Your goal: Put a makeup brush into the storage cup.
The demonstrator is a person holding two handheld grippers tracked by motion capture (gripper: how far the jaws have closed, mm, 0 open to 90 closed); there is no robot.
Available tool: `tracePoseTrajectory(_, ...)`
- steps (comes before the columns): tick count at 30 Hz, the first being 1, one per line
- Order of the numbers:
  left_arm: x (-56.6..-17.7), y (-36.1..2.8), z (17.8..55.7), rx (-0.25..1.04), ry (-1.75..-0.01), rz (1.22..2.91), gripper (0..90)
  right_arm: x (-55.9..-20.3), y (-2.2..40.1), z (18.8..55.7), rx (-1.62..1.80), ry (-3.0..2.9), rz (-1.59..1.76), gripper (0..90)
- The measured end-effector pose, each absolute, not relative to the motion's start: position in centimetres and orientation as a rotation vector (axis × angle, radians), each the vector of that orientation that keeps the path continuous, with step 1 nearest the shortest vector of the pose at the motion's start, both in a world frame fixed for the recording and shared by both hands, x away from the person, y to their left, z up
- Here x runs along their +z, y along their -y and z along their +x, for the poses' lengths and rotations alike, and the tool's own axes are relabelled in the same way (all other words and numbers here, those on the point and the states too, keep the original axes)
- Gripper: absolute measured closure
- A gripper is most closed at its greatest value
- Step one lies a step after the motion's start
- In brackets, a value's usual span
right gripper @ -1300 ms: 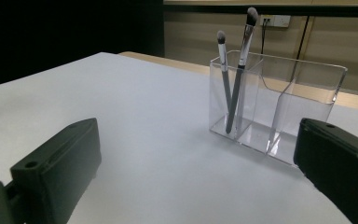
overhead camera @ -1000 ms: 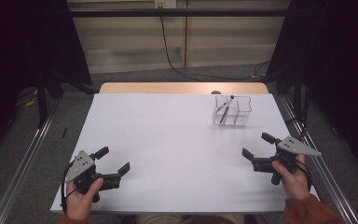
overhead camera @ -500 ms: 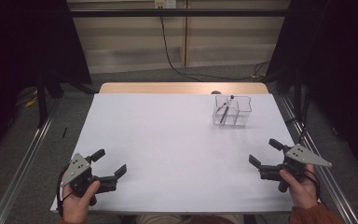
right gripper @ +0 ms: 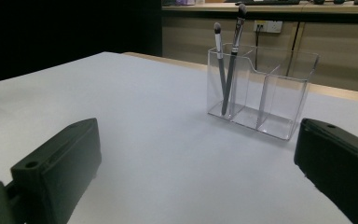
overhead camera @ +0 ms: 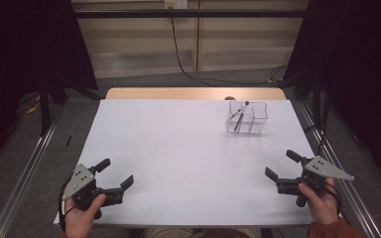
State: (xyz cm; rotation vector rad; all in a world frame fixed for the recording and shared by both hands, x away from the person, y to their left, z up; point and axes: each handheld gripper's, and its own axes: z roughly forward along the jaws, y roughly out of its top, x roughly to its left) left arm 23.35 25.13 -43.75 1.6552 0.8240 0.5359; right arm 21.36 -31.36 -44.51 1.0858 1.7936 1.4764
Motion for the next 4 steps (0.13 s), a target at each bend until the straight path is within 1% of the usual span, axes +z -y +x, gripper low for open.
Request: tracePoseTrajectory(4, -43.76, -24.93, 23.45, 0.526, -0.816, 1.663, 2.8, -44.63, 31.30, 21.50, 1.474, -1.800, 1.086, 0.0)
